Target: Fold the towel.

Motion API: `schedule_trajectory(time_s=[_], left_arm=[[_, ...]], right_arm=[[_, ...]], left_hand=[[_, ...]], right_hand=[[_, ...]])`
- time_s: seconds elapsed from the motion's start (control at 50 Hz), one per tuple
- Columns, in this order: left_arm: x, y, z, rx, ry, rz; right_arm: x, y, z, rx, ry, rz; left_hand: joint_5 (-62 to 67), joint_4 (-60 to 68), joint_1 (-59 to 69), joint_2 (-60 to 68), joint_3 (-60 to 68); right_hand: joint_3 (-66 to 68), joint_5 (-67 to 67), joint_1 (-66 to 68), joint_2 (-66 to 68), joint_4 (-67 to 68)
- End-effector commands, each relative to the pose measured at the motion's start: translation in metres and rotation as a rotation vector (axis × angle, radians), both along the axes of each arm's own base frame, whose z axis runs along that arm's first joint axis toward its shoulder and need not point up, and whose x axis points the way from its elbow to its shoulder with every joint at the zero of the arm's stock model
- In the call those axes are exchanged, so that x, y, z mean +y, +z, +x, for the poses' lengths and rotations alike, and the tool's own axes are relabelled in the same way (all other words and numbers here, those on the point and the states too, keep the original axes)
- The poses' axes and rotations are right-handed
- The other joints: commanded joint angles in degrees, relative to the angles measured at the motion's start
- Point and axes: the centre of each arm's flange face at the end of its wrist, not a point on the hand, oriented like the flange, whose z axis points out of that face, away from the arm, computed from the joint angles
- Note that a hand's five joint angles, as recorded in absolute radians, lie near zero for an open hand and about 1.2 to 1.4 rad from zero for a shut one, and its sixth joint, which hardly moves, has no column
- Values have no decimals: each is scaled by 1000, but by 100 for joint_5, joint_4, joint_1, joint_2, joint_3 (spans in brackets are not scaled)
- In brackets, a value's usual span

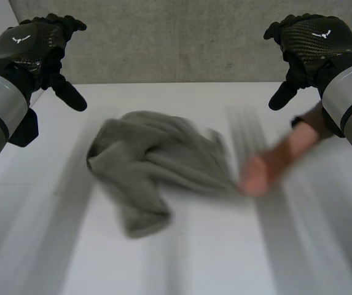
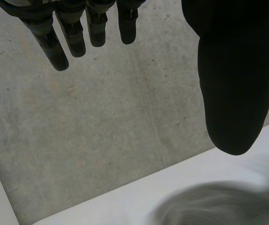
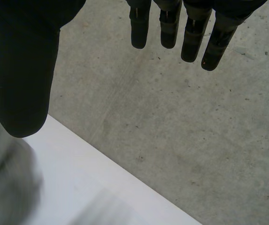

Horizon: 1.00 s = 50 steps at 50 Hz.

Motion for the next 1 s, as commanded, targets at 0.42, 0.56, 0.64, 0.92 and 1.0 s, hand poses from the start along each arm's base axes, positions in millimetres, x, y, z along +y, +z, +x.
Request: schedule_trajectory(time_s=[0.42,0.56,0.64,0.92,1.0], left_arm=[[-4,-4,0,4,4,-19],[-6,-8,-1,0,4,-8],[-7,-10,-1,-4,6,-4],[-44,-50,-5,-47,35,91],[-65,-68,6,-61,81,135]], right_arm=[[0,-1,1,0,9,2],[0,-1,1,2,9,1],[0,-1,1,2,9,3],[-5,-20,9,109,44,31],[1,-38,20,185,107,69]], left_hand=[[-153,41,3,54,50],[-153,41,3,54,50],[-153,41,3,54,50],[49,242,204,256,252],[99,293,255,307,302]], right_hand=[[-241,-355,-223,-352,-334],[-241,-355,-223,-352,-334],[-241,-355,-223,-352,-334],[-241,-355,-223,-352,-334],[-241,-355,-223,-352,-334]])
